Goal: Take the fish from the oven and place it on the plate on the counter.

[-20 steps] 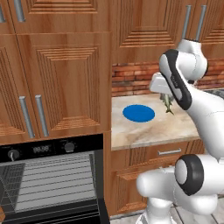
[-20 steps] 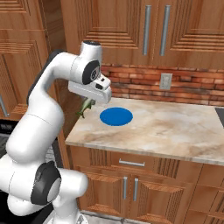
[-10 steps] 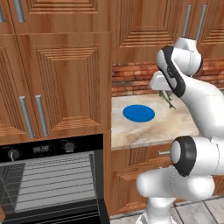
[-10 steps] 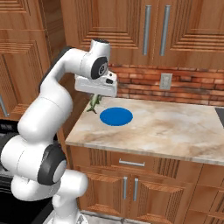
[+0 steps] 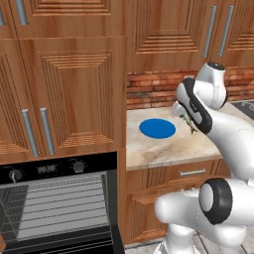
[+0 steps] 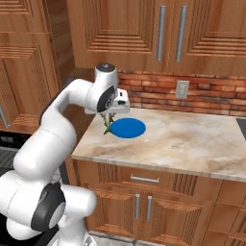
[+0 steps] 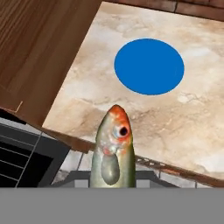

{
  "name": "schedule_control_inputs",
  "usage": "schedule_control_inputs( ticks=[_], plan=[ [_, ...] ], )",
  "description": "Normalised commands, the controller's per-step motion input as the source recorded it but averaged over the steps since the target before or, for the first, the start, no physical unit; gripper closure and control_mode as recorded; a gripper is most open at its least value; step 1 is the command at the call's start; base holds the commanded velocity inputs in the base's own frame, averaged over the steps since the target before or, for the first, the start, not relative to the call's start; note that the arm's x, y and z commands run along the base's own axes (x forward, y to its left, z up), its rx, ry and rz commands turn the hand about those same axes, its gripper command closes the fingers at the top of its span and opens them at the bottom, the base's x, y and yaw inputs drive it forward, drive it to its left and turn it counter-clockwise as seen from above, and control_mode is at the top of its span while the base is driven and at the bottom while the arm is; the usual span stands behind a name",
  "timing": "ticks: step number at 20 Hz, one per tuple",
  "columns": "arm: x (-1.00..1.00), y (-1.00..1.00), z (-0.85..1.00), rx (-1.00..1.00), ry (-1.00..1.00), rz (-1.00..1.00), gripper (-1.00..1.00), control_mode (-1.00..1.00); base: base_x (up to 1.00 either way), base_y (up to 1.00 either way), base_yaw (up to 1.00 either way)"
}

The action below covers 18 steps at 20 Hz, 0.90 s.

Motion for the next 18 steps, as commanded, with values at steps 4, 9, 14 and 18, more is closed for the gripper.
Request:
schedule_control_inputs(
  ticks=[4,9,14,18],
  plan=[
    [0.29,0.0,-0.39,-0.06,-0.21,0.01,1.0,-1.0,0.0,0.0,0.0],
    [0.73,0.0,-0.11,-0.02,-0.06,0.0,1.0,-1.0,0.0,0.0,0.0],
    [0.8,0.0,0.01,0.0,0.04,-0.01,1.0,-1.0,0.0,0.0,0.0],
    [0.66,-0.02,0.01,0.0,0.19,0.0,1.0,-1.0,0.0,0.0,0.0]
  ],
)
